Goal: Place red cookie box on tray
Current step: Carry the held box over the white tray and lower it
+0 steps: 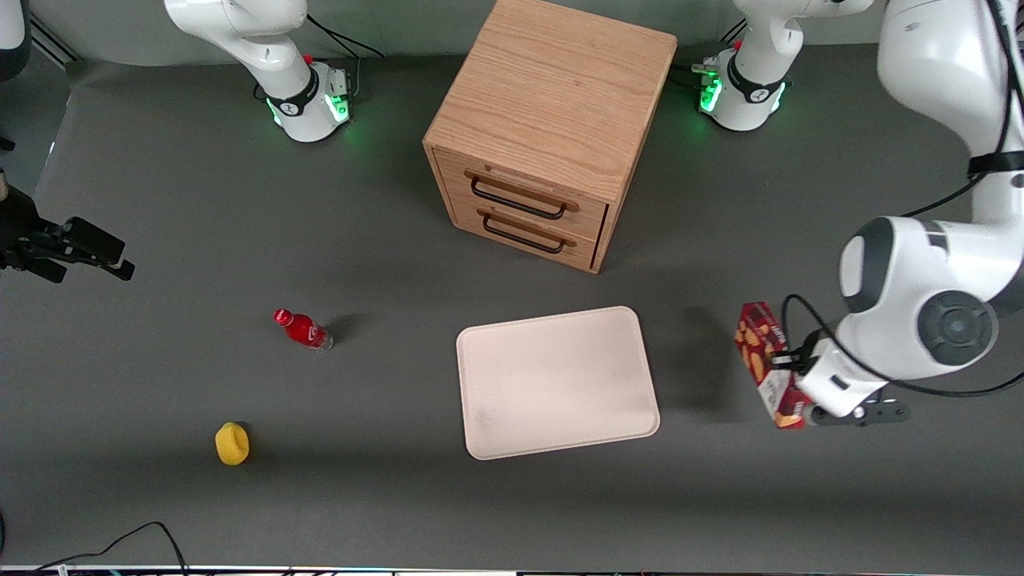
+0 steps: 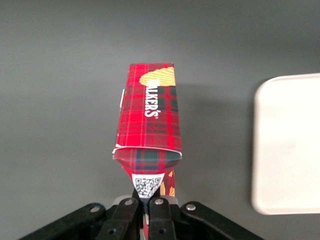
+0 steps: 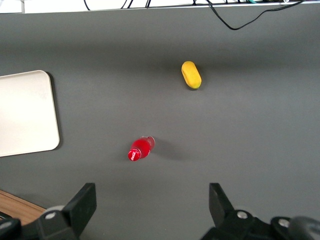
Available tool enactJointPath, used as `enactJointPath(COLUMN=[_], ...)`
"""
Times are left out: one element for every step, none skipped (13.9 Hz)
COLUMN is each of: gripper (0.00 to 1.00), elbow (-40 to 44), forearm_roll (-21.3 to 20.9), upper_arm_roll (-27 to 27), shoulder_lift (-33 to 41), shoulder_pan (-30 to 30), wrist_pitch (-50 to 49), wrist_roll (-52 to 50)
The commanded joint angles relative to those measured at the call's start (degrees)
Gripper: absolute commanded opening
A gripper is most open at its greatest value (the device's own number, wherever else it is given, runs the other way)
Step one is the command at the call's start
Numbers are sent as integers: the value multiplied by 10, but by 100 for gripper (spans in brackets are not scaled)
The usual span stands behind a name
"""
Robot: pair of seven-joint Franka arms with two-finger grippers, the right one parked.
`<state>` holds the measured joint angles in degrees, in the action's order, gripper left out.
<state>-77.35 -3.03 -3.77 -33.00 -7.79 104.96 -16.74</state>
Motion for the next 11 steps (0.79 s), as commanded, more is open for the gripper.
enactJointPath(gripper=[0, 0, 0, 0, 0, 0, 0, 0, 0, 0, 0], elbow=[91, 91, 97, 112, 133, 147, 152, 160, 169, 173, 179], forearm_roll=[9, 9, 10, 19, 28, 34, 36, 42, 47, 47, 46], upper_arm_roll=[8, 8, 7, 2, 0, -1, -3, -5, -6, -9, -9], shoulder_lift=[-76, -75, -73, -73, -75, -75, -75, -76, -81, -94, -106], shoulder_pan=[-52, -67, -72, -78, -81, -82, -85, -86, -87, -93, -103], wrist_pitch=[-20, -27, -35, -52, -75, -97, -107, -107, -101, -96, -80], wrist_roll=[-82, -104, -118, -131, -141, -145, -155, -173, -191, -204, -220])
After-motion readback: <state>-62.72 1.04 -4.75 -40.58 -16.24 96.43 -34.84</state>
